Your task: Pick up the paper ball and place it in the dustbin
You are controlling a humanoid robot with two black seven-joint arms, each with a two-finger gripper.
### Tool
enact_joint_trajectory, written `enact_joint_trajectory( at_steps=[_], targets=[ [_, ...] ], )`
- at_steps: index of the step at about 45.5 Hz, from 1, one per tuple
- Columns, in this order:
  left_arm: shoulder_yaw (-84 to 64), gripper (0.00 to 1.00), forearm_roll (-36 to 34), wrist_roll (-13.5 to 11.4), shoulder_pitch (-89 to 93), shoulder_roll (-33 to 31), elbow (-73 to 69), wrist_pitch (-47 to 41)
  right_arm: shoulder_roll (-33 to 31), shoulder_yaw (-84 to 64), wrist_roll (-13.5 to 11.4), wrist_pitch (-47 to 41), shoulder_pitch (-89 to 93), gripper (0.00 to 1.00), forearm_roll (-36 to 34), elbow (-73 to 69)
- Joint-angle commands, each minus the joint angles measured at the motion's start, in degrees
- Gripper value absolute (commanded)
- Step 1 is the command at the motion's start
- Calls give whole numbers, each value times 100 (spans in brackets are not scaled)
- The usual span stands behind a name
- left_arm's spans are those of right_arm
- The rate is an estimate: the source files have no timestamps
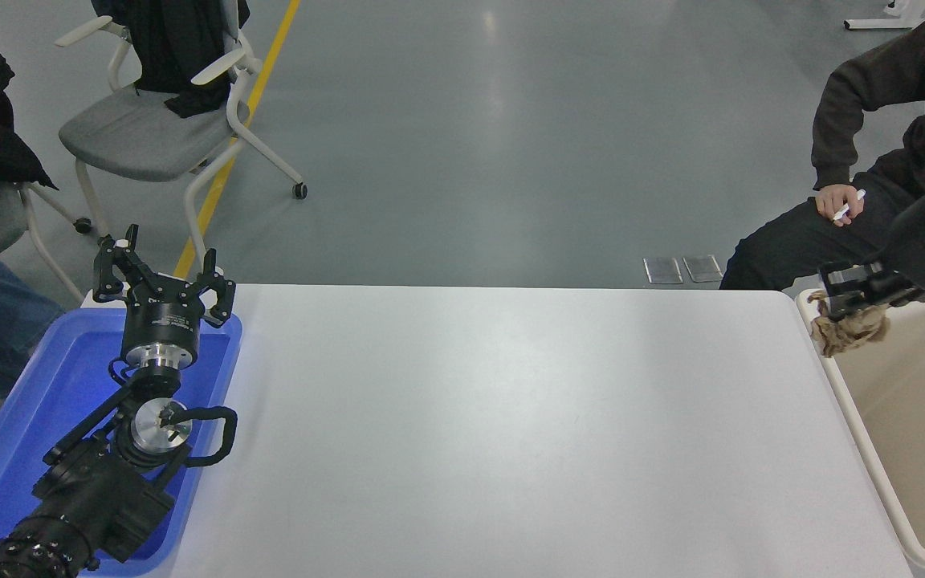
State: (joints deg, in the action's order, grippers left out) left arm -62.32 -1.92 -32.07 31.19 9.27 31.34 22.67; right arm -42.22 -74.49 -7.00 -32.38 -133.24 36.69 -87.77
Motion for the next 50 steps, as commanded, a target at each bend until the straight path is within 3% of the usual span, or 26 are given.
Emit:
enact_joint_trajectory(
  at_steps=[1, 11, 19, 28, 34, 50],
  targets=[
    [1, 99, -1, -1, 1, -4, -5, 0, -1103, 434, 67, -49, 1184, 0, 875, 1357],
    [1, 99, -1, -1, 1, -5, -5, 0, -1622, 1822, 93, 65, 2995, 0, 1393, 2729],
    [1, 99, -1, -1, 10, -5, -5, 0, -1535, 2877, 207, 390, 4524, 0, 1376, 4125],
    [1, 99, 8, -1, 10, -5, -5, 0, -841, 4283, 471, 1145, 6712, 0, 1367, 5602],
    [1, 99, 7, -10, 10, -5, -5, 0, -191, 5127, 489, 1524, 7750, 0, 1332, 6306],
    [1, 99, 8, -10, 10, -5, -5, -9, 1198, 5506, 489, 2763, 9175, 0, -153, 7423]
  ],
)
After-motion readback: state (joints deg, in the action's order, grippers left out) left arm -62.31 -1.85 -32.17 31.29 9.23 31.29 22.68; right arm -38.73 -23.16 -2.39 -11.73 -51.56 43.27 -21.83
